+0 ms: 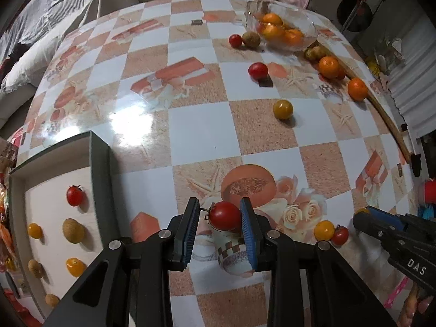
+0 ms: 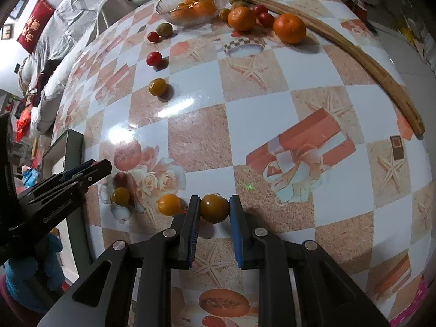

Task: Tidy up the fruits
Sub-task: 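Carry the red tomato and yellow tomato over the white tray with both tools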

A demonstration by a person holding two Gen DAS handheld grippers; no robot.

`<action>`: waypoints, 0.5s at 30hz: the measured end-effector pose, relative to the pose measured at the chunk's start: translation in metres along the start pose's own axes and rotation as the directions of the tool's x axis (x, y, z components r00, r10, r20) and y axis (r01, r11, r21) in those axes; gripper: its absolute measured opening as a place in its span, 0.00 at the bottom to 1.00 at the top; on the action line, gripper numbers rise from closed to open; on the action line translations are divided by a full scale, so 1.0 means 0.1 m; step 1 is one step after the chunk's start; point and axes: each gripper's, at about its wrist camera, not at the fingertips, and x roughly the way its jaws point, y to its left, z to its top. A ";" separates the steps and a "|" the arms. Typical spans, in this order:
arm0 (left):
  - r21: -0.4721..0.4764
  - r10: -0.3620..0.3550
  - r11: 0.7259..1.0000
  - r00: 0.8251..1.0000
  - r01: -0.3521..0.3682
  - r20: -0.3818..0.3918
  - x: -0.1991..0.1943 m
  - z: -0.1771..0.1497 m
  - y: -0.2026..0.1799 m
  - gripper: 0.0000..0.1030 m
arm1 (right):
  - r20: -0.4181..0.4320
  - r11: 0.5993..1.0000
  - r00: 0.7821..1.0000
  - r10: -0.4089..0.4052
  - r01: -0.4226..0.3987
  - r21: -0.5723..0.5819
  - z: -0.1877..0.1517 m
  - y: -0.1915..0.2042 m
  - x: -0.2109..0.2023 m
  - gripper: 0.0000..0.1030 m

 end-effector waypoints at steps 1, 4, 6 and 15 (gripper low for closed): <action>0.000 -0.001 1.000 1.000 0.001 0.004 -0.02 -0.01 0.00 0.31 | 0.002 1.000 1.000 0.001 -0.001 -0.002 0.01 0.01 -0.01 0.23; -0.006 -0.005 1.000 1.000 0.005 0.021 -0.10 -0.04 0.02 0.31 | 0.009 1.000 1.000 0.004 -0.003 -0.010 0.04 0.04 -0.04 0.23; -0.012 -0.006 1.000 1.000 0.007 0.030 -0.14 -0.04 0.02 0.31 | 0.013 1.000 1.000 0.004 -0.004 -0.016 0.05 0.05 -0.07 0.23; -0.046 0.003 0.999 0.998 0.000 0.066 -0.36 -0.11 0.19 0.31 | 0.021 0.997 0.999 0.025 -0.023 -0.067 0.13 0.29 -0.12 0.23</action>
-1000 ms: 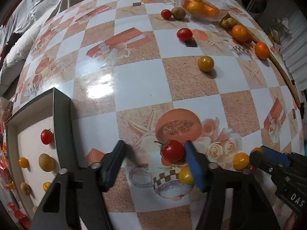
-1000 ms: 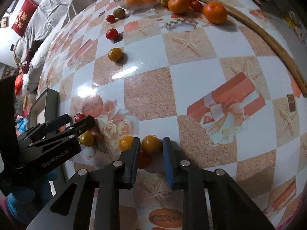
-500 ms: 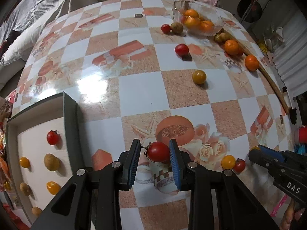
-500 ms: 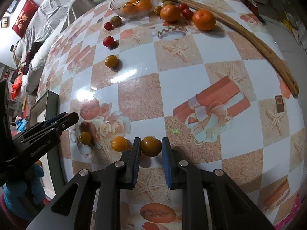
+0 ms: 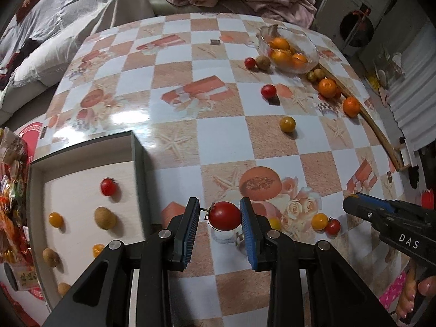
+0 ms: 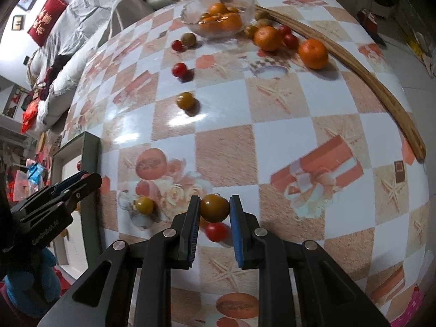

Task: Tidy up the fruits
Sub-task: 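Carry the red tomato and yellow tomato over the white tray with both tools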

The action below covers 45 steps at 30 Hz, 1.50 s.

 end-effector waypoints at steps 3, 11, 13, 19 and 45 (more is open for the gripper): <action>-0.014 0.006 1.000 1.000 -0.006 0.009 -0.06 -0.03 0.08 0.32 | 0.000 1.000 1.000 0.010 -0.010 -0.030 0.03 0.14 0.00 0.23; -0.089 0.041 0.995 0.999 -0.038 0.030 -0.22 -0.19 0.42 0.31 | -0.016 0.991 0.999 0.037 -0.039 -0.125 0.11 0.56 0.05 0.23; -0.113 0.053 0.992 0.998 -0.050 0.030 -0.25 -0.25 0.53 0.32 | -0.022 0.988 0.999 0.044 -0.047 -0.150 0.11 0.67 0.06 0.23; -0.190 0.093 0.978 0.995 -0.087 0.023 -0.34 -0.47 0.84 0.31 | -0.052 0.968 0.996 0.074 -0.084 -0.238 0.10 1.08 0.16 0.23; -0.454 0.210 0.861 0.973 -0.230 -0.096 -0.35 -1.54 1.77 0.31 | -0.257 0.809 0.962 0.096 -0.226 -0.543 -0.46 2.64 0.81 0.23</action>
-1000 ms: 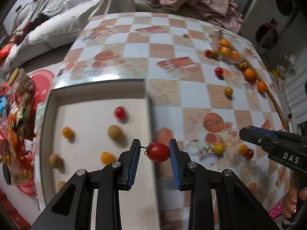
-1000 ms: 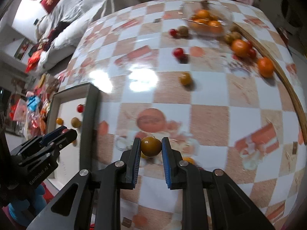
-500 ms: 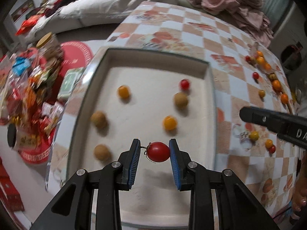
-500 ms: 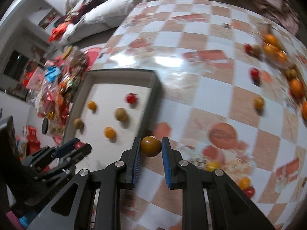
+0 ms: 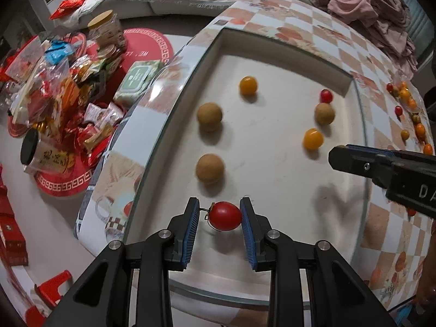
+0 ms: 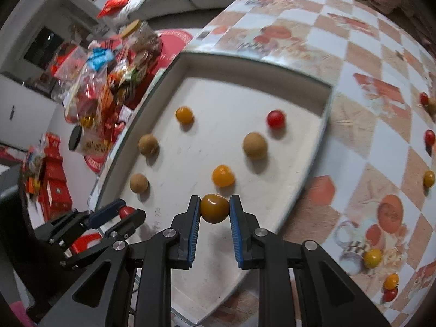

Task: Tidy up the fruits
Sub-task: 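Carry the red tomato and yellow tomato over the white tray with both tools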

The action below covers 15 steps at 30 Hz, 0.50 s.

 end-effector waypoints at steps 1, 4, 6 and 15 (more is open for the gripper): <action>-0.004 0.001 1.000 1.000 -0.001 -0.003 0.01 0.00 0.01 0.32 | -0.012 1.000 1.000 -0.006 0.006 -0.007 0.00 0.01 0.05 0.23; -0.011 0.005 1.000 1.000 -0.006 -0.014 0.07 -0.02 0.04 0.32 | -0.033 0.999 0.999 -0.027 0.027 -0.020 -0.02 0.03 0.15 0.23; -0.006 0.007 1.000 1.000 -0.007 -0.018 0.10 -0.03 0.03 0.32 | -0.044 0.999 0.998 -0.040 0.039 -0.026 -0.04 0.02 0.20 0.23; 0.008 0.012 1.000 1.000 -0.012 -0.029 0.15 -0.03 0.00 0.32 | -0.060 0.995 0.995 -0.081 0.077 -0.070 -0.04 0.05 0.31 0.24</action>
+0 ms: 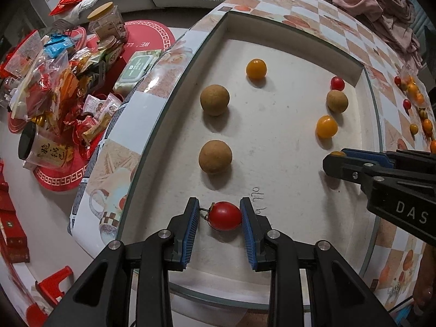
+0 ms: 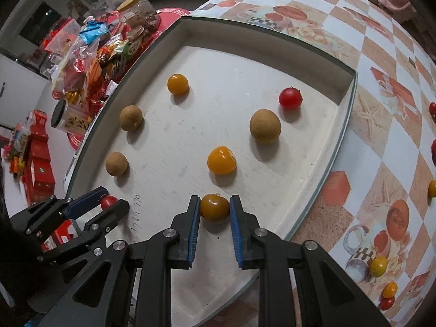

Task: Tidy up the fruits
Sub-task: 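Carry the red tomato and yellow tomato over the white tray with both tools, then open both tools to drop the tomatoes into the white tray, then grasp a yellow tomato with the left tool while the right grasps a red cherry tomato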

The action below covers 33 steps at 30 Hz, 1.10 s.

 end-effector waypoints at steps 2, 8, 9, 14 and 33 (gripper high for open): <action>0.004 0.004 1.000 1.000 -0.004 0.002 0.00 0.00 -0.01 0.32 | 0.001 1.000 1.000 -0.001 0.001 0.001 0.00 0.01 0.01 0.24; 0.026 0.021 0.999 1.000 -0.022 0.006 0.00 -0.01 -0.04 0.33 | 0.000 1.000 1.000 -0.003 0.003 -0.017 0.01 0.03 0.02 0.24; 0.029 0.028 0.999 1.000 -0.029 0.007 0.00 0.00 -0.04 0.40 | -0.001 1.000 1.000 0.003 -0.003 -0.013 0.01 0.02 0.02 0.25; 0.028 0.057 0.998 0.998 -0.057 0.026 -0.04 0.01 0.00 0.74 | 0.006 1.000 1.000 0.026 -0.026 0.002 0.01 -0.03 -0.04 0.39; 0.180 0.031 0.983 0.999 -0.039 0.043 -0.19 0.21 -0.52 0.74 | 0.182 0.983 0.983 0.017 -0.050 0.176 -0.14 -0.53 -0.74 0.79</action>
